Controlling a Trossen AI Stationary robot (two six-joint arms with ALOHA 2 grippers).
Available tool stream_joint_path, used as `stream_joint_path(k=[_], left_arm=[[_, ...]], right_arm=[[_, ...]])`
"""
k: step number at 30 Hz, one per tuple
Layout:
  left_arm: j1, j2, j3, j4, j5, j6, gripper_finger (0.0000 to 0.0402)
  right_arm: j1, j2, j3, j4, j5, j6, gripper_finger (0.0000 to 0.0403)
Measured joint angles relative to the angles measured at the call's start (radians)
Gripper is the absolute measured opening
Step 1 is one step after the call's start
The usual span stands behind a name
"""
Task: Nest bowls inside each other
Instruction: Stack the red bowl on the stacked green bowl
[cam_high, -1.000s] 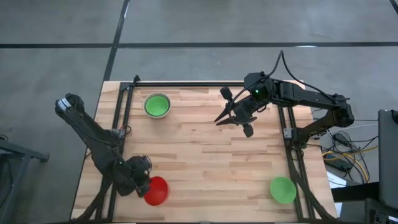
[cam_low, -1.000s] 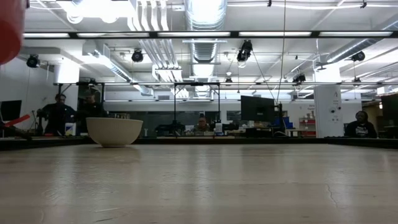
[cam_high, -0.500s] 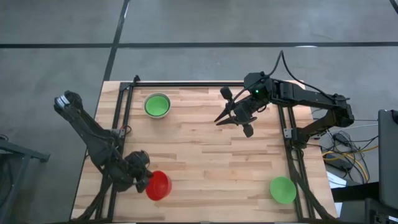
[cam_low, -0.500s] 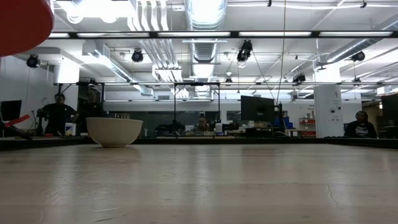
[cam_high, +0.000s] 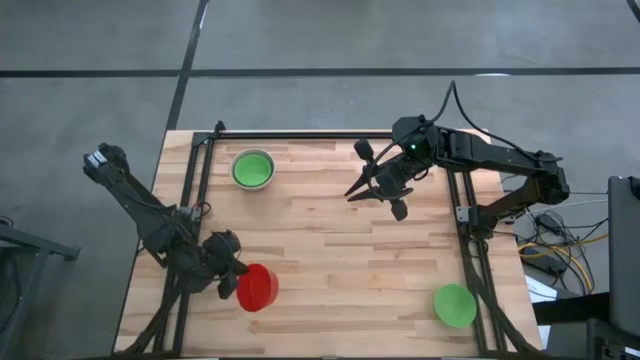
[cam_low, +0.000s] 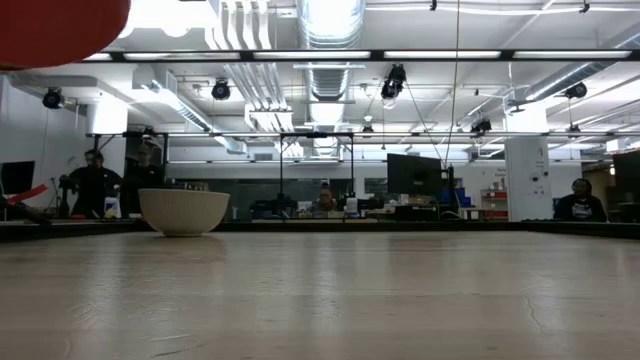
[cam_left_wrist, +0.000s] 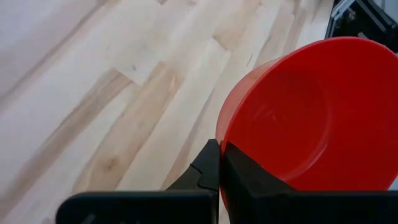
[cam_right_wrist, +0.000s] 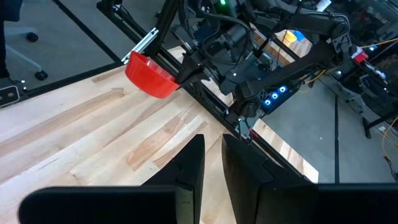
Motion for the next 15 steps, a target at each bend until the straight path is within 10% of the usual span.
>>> stream_joint_path(k=[15], left_arm=[[0.033,-0.144,-0.125,0.050,-0.002,0.043,0.0003]], right_arm=[[0.000,0.000,0.000,0.000,0.000,0.000,0.0052]])
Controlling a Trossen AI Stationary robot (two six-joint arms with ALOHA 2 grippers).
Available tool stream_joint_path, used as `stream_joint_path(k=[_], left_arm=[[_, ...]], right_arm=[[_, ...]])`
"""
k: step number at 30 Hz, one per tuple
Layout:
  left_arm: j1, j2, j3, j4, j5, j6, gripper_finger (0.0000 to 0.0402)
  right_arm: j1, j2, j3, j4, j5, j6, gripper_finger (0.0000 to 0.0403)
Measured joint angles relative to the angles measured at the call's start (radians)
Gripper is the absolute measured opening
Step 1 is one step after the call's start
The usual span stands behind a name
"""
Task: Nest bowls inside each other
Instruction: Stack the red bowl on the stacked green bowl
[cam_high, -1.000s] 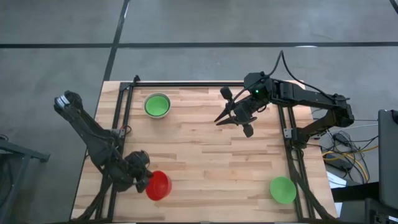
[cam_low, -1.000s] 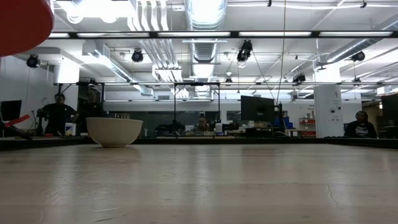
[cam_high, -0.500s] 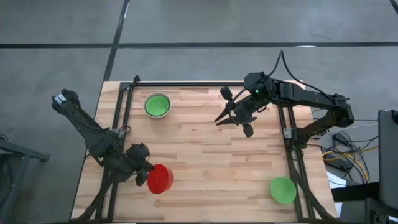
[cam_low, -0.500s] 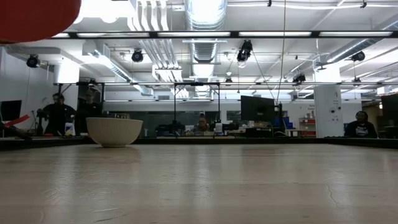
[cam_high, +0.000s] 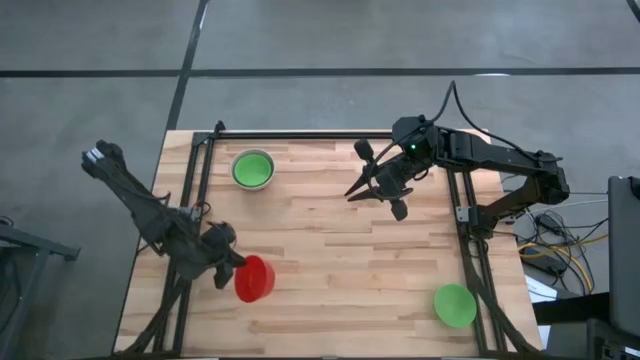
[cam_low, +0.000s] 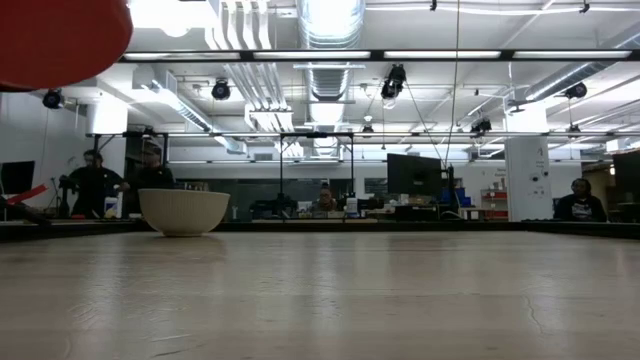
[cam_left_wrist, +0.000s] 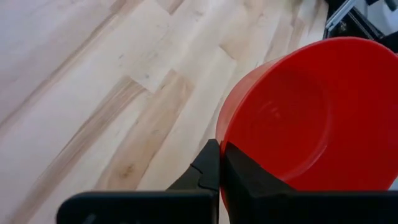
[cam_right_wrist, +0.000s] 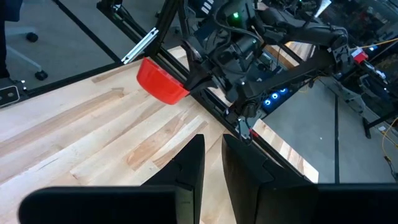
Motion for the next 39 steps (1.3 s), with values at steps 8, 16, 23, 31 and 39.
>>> stream_joint_path(k=[8,16,23,31,39], left_arm=[[0.007,-0.127,-0.075,-0.051,-0.007,-0.061,0.0003],[0.007,-0.223,-0.078,-0.193,0.003,-0.135,0.0003],[0.007,-0.299,-0.066,-0.294,0.001,-0.152,0.0003],[0.007,-0.364,0.001,-0.460,-0.034,-0.156,0.0003],[0.007,-0.398,0.104,-0.649,-0.036,-0.229,0.0003]], right_arm=[[0.000,0.000,0.000,0.000,0.000,0.000,0.0052],[0.000,0.000,0.000,0.000,0.000,0.000,0.0052],[0.000,0.000,0.000,0.000,0.000,0.000,0.0052],[0.000,0.000,0.000,0.000,0.000,0.000,0.0052],[0.000,0.000,0.000,0.000,0.000,0.000,0.0052]])
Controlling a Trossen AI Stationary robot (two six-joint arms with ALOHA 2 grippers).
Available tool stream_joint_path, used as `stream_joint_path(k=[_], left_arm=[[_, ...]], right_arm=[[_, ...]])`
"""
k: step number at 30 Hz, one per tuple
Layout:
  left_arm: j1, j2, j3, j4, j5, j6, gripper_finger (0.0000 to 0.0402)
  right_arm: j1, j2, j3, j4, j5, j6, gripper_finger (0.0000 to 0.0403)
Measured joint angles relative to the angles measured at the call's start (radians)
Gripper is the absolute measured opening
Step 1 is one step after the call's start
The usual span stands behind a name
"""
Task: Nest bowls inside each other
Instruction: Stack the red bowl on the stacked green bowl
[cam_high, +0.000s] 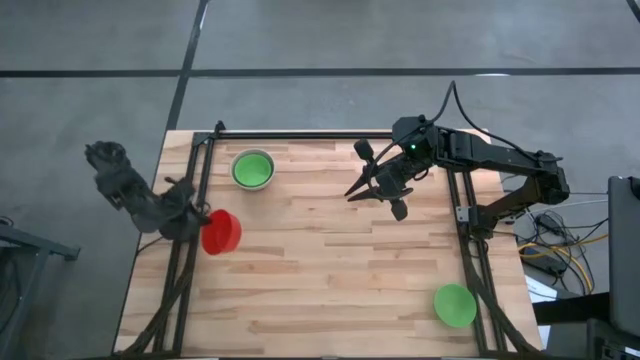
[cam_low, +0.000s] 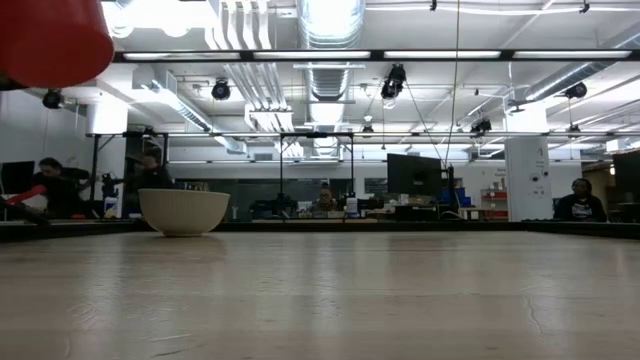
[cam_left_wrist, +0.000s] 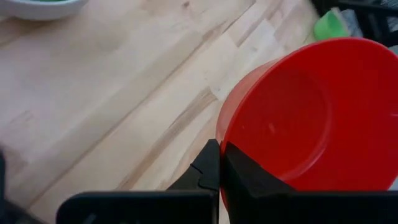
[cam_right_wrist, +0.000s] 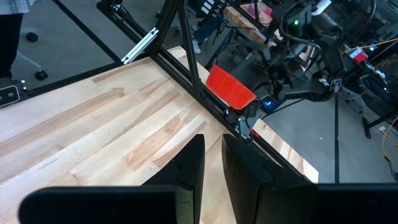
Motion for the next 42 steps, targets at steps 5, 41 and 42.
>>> stream_joint_path(k=[5,41,42], left_arm=[[0.000,-0.001,0.047,-0.090,0.000,-0.026,0.0004],[0.101,0.138,0.197,-0.168,-0.164,-0.129,0.0006],[0.107,0.138,0.197,-0.166,-0.164,-0.115,0.0007]], right_arm=[[0.000,0.000,0.000,0.000,0.000,0.000,0.0052],[0.000,0.000,0.000,0.000,0.000,0.000,0.0052],[0.000,0.000,0.000,0.000,0.000,0.000,0.0052]])
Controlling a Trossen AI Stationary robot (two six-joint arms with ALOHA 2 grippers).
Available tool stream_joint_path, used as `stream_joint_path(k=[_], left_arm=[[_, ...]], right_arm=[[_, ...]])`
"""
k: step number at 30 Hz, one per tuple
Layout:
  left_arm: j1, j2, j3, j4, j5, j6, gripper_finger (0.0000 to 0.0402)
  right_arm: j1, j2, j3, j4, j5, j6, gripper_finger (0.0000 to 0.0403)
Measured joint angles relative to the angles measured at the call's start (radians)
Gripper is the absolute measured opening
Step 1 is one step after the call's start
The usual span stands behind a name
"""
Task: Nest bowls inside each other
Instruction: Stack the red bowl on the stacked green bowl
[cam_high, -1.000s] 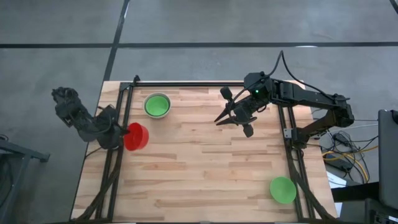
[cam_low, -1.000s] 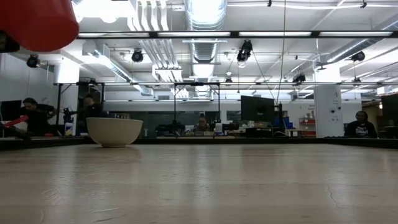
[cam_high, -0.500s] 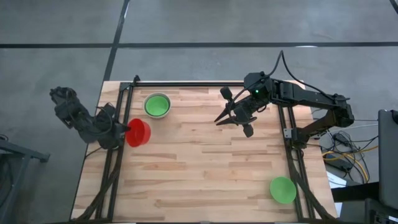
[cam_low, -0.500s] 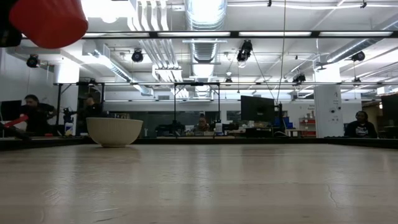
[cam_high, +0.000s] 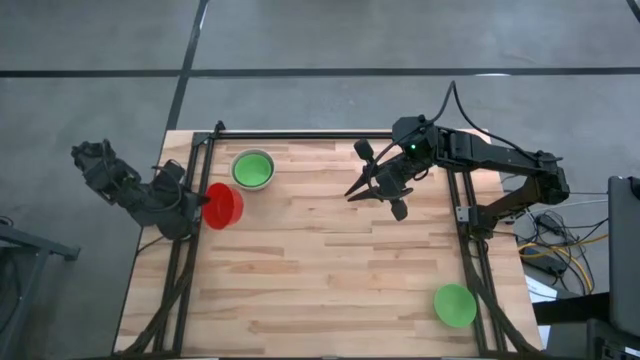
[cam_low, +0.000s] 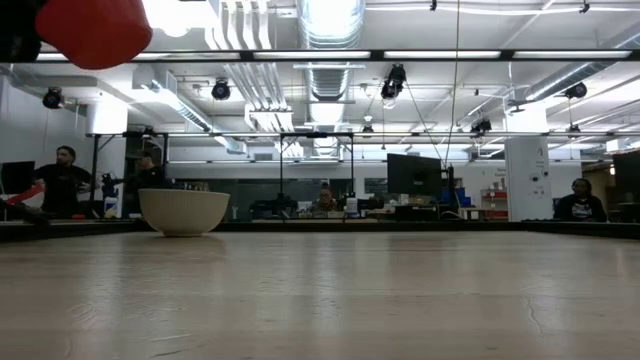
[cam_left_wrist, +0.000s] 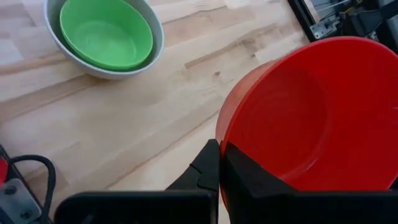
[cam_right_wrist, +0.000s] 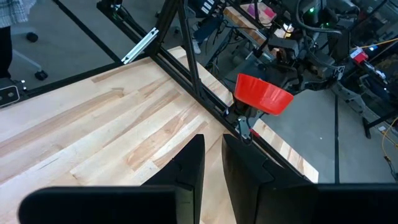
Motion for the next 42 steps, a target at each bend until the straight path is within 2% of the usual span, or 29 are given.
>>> stream_joint_path(k=[9,14,20,31,36,42], left_arm=[[0.032,0.000,0.000,0.064,0.000,0.150,0.0006],[0.039,0.000,-0.003,0.159,-0.026,0.351,0.0006],[0.072,0.000,-0.005,0.177,-0.056,0.370,0.0006],[0.168,0.001,-0.073,0.362,0.033,0.613,0.0007],[0.221,0.009,-0.080,0.502,0.095,0.825,0.0005],[0.269,0.054,-0.080,0.611,0.110,1.069,0.0006]], right_arm=[[0.000,0.000,0.000,0.000,0.000,0.000,0.0052],[0.000,0.000,0.000,0.000,0.000,0.000,0.0052],[0.000,0.000,0.000,0.000,0.000,0.000,0.0052],[0.000,0.000,0.000,0.000,0.000,0.000,0.0052],[0.000,0.000,0.000,0.000,0.000,0.000,0.0052],[0.000,0.000,0.000,0.000,0.000,0.000,0.0052]])
